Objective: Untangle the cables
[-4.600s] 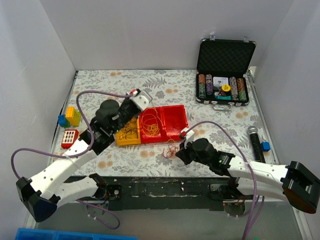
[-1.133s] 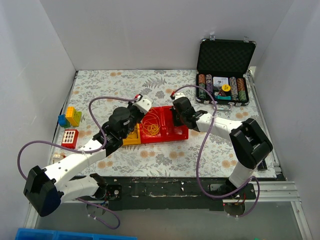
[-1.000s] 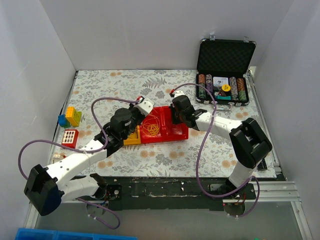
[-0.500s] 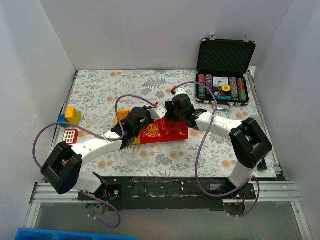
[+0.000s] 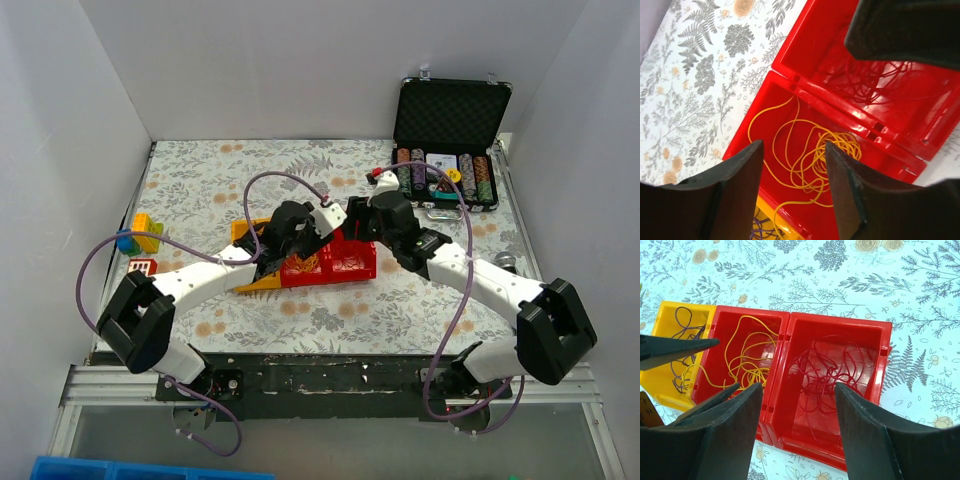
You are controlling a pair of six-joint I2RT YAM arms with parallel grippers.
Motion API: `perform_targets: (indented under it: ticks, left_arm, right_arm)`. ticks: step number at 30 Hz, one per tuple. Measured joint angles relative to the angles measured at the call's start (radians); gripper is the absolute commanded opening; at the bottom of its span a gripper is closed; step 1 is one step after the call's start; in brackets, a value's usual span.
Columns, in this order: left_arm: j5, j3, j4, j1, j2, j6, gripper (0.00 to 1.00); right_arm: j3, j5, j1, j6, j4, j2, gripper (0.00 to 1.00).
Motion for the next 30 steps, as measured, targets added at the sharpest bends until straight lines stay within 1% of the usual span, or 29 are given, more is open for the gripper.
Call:
perform_targets:
  ticks: [4,5,8,11,13,17,21,24,28,30]
  left_arm:
    - [0.051,0.064,-0.093,0.0,-0.008,-0.04,0.73]
    - [0.061,0.084,-0.118,0.0,-0.011,-0.049,0.75]
    - [0.084,0.168,-0.197,0.009,-0.016,-0.075,0.84]
    - [0.125,0.253,-0.253,0.06,-0.034,-0.098,0.92]
    - [0.161,0.286,-0.28,0.134,-0.06,-0.117,0.97]
    - [0.247,0.326,-0.339,0.343,-0.103,-0.161,0.98]
    - [0.342,0.351,-0.421,0.534,-0.108,-0.188,0.98]
    - [0.428,0.35,-0.491,0.628,-0.108,-0.201,0.98]
    - [0.52,0.35,-0.551,0.719,-0.108,-0.212,0.98]
    - [0.552,0.352,-0.576,0.766,-0.108,-0.224,0.98]
  right_arm:
    - [-0.033,0.007,0.0,-0.001,0.001,-0.051,0.68]
    - [-0.045,0.009,0.0,0.0,0.0,-0.063,0.68]
    - [-0.072,0.01,0.0,-0.002,-0.008,-0.097,0.72]
    - [-0.097,-0.01,0.0,-0.016,-0.004,-0.135,0.76]
    - [-0.114,-0.043,0.002,-0.032,0.003,-0.158,0.81]
    - [-0.106,-0.151,0.031,-0.096,0.016,-0.149,0.83]
    - [0.026,-0.261,0.107,-0.198,-0.013,-0.012,0.84]
    - [0.162,-0.315,0.162,-0.283,-0.061,0.116,0.84]
    - [0.31,-0.36,0.205,-0.375,-0.119,0.261,0.83]
    - [0.352,-0.367,0.21,-0.409,-0.136,0.309,0.82]
